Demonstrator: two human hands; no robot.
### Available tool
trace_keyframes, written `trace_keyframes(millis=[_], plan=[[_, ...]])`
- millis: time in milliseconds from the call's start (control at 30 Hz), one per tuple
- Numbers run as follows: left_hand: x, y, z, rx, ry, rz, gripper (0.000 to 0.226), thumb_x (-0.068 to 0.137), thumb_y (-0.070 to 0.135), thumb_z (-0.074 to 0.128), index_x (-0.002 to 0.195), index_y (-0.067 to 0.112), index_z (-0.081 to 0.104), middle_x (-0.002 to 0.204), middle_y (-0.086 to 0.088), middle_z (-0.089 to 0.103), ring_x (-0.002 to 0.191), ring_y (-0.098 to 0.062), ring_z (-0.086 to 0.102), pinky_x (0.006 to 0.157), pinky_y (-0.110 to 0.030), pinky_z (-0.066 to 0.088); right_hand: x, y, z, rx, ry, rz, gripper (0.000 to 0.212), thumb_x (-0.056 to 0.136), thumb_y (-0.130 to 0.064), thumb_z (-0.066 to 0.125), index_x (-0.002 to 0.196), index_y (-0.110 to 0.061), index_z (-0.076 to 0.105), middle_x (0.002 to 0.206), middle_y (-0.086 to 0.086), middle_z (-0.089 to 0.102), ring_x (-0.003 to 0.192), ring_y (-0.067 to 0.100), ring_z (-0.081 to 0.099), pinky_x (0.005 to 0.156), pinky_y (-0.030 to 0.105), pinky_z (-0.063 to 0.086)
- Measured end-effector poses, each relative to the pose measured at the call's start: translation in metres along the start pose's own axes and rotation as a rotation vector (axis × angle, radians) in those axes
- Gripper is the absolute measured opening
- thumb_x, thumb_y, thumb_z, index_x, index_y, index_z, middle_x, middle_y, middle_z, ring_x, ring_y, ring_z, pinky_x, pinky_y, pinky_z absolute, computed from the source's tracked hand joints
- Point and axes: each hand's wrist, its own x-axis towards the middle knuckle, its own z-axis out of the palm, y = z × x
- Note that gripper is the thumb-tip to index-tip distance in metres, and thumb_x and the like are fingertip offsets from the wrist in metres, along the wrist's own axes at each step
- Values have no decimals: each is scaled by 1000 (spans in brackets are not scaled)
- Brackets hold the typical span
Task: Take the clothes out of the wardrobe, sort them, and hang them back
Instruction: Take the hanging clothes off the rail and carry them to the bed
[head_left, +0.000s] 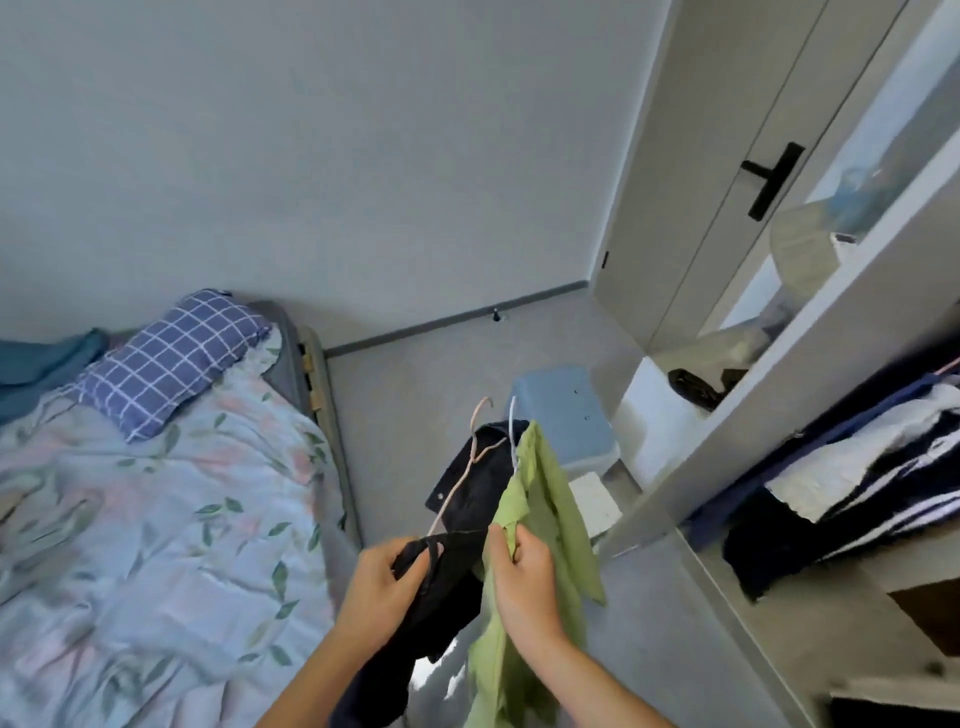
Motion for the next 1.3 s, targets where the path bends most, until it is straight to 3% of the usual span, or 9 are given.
trace_keyframes(millis=[300,467,600,767,967,1200,1300], plan=[[28,1,-61,-64,391,-62,44,104,19,63,62,20,50,56,14,46,55,-4,44,54,-21,34,77,-37,85,-21,-301,-118,45,104,-24,60,71,-17,31,65,-4,24,60,12,24,53,23,25],[67,9,-79,-73,627,-123,42,105,20,62,65,14,50,55,12,45,55,-3,43,54,-21,34,139,-54,118,-2,-473,-165,47,105,-27,59,74,-1,33,68,5,28,62,15,29,54,26,26],[94,6,-95,-35,763,-199,38,106,23,60,69,16,54,59,9,51,59,-7,47,57,-23,36,179,-73,146,-28,-595,-204,47,105,-30,57,74,-4,32,68,4,27,62,15,29,55,30,26],[103,-10,-122,-44,883,-291,32,105,21,60,73,23,64,65,8,63,62,-6,55,59,-21,41,201,-92,196,-75,-719,-256,45,105,-26,58,71,-18,30,65,-2,25,59,12,26,53,25,23],[96,-50,-164,-52,982,-346,45,104,22,64,63,31,49,54,18,51,55,-2,47,55,-18,34,199,-97,283,-156,-860,-287,46,106,-29,57,71,-18,29,62,-6,25,57,11,26,52,25,24],[102,-113,-224,-45,1029,-413,42,102,27,65,64,23,49,54,11,51,53,-7,48,55,-25,35,202,-94,376,-277,-874,-293,47,105,-30,57,70,-19,28,65,-4,24,59,11,24,55,28,23],[106,-130,-249,-30,1052,-448,41,101,26,66,63,30,50,58,10,57,56,-9,53,58,-30,39,203,-97,409,-301,-860,-295,45,106,-31,56,71,-16,32,66,1,27,58,12,27,57,31,26]])
